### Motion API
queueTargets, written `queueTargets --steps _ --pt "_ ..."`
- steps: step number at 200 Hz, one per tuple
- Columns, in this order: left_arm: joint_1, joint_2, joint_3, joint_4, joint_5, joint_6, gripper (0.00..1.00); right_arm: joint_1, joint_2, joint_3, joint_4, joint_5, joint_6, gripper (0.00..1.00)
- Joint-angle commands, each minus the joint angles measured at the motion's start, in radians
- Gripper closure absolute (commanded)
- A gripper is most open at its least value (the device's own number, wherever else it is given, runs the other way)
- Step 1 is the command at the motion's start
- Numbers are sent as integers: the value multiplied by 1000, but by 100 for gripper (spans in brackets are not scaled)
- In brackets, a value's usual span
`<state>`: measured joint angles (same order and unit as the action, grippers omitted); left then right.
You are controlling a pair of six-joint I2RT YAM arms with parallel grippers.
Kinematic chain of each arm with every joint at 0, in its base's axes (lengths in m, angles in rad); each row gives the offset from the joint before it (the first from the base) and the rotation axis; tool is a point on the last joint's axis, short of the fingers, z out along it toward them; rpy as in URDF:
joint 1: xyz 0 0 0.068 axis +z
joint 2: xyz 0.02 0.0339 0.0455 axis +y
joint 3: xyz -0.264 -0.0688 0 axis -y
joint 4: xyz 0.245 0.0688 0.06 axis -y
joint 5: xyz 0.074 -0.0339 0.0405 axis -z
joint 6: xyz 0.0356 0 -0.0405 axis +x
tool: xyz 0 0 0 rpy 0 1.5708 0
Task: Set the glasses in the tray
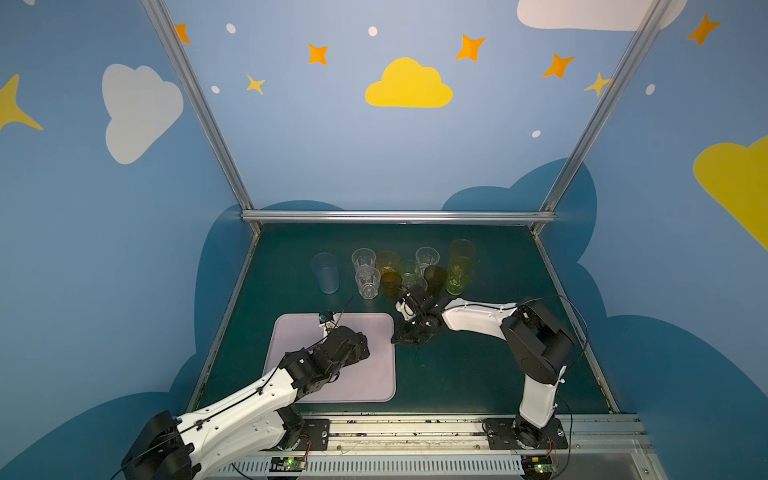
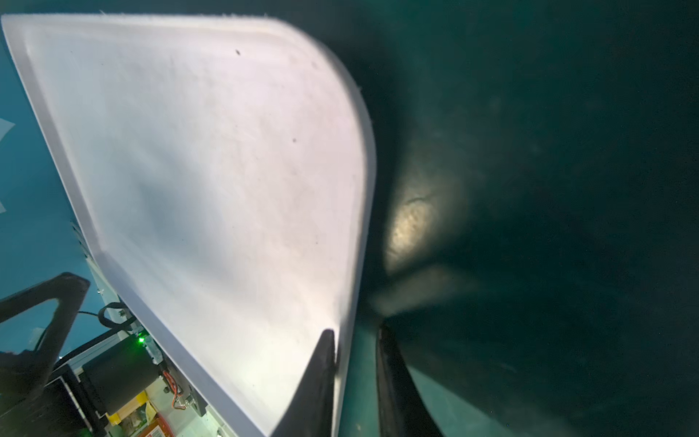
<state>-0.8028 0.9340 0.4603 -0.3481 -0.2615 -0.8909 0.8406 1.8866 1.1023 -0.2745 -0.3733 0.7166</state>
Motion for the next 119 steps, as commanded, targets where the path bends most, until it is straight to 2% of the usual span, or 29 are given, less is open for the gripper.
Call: queueTargets --steps 1,50,70,119 --pt "5 29 34 5 17 14 0 6 40 23 -38 -4 -18 79" --pt "5 33 28 2 21 -2 0 10 52 53 -112 53 -50 84" --pt "5 22 30 -7 10 0 0 10 42 59 -156 104 -48 92" --pt "8 17 34 -7 -14 14 0 4 58 52 -196 138 -29 96"
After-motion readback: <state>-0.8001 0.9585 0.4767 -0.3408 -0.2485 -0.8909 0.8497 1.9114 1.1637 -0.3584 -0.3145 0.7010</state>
